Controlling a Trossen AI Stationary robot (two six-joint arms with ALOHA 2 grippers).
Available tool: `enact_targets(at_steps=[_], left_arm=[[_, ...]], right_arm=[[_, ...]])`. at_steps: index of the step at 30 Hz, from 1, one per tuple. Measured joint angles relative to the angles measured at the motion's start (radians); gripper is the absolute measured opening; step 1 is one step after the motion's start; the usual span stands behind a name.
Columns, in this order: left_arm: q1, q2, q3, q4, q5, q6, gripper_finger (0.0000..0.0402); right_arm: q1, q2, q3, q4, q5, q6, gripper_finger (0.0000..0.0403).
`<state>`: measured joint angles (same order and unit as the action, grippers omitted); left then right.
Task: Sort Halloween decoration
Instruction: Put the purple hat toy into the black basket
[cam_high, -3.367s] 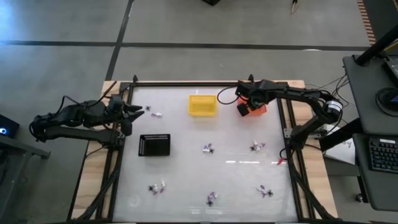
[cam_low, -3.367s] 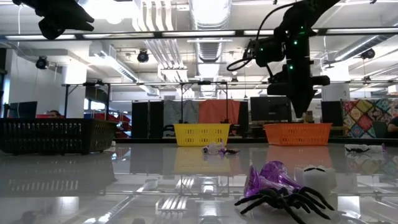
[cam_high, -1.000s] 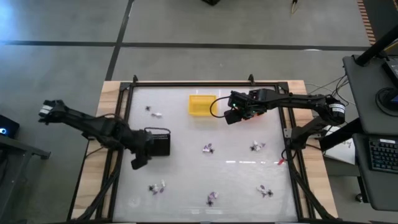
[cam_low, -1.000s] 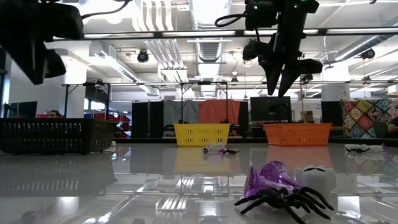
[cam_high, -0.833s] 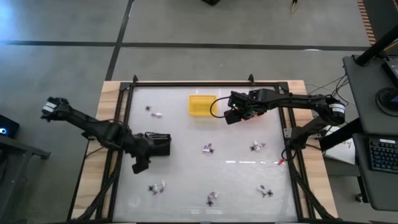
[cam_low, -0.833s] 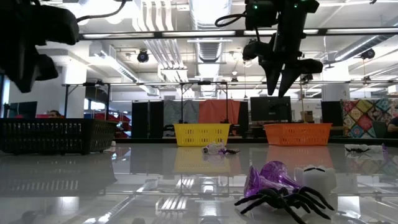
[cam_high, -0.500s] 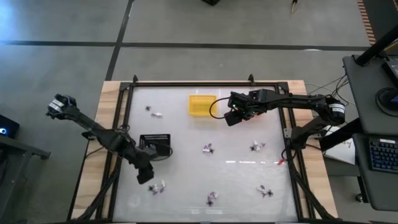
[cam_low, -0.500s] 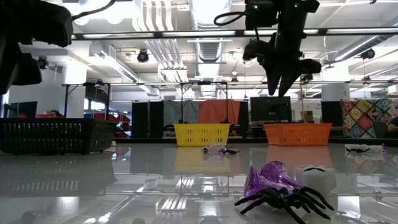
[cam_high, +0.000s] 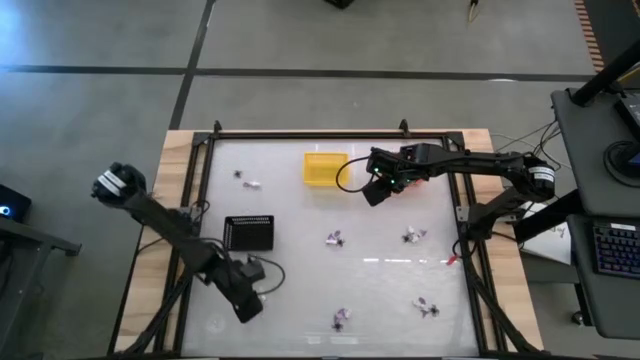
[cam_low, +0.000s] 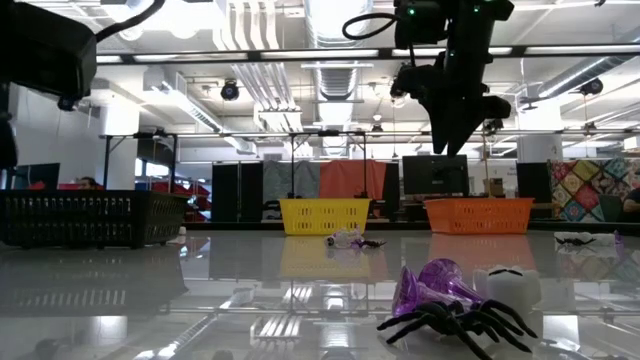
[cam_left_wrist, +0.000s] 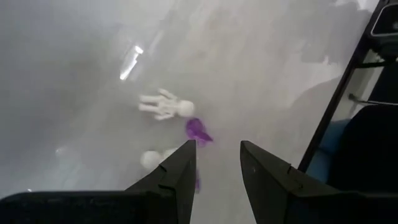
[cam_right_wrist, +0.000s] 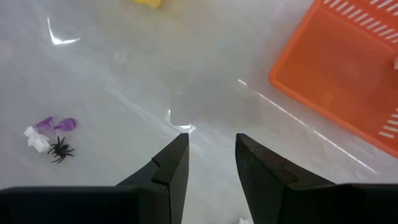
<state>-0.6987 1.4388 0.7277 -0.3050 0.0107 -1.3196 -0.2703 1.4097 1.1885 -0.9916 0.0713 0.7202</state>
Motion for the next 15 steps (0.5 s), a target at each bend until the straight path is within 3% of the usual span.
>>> enact_targets(at_steps=[6,15], left_arm=[[-0.023,0.116,0.092,-0.014,-0.012,0.013,0.0107],[-0.027,0.157,0.194,-0.240,-0.093,0.024,0.0107]], right_arm=[[0.002,0.000,0.000,0.000,0.000,-0.015,0.0123],[0.018,0.000,-0.001,0.001,-0.001,-0.022,0.0123]])
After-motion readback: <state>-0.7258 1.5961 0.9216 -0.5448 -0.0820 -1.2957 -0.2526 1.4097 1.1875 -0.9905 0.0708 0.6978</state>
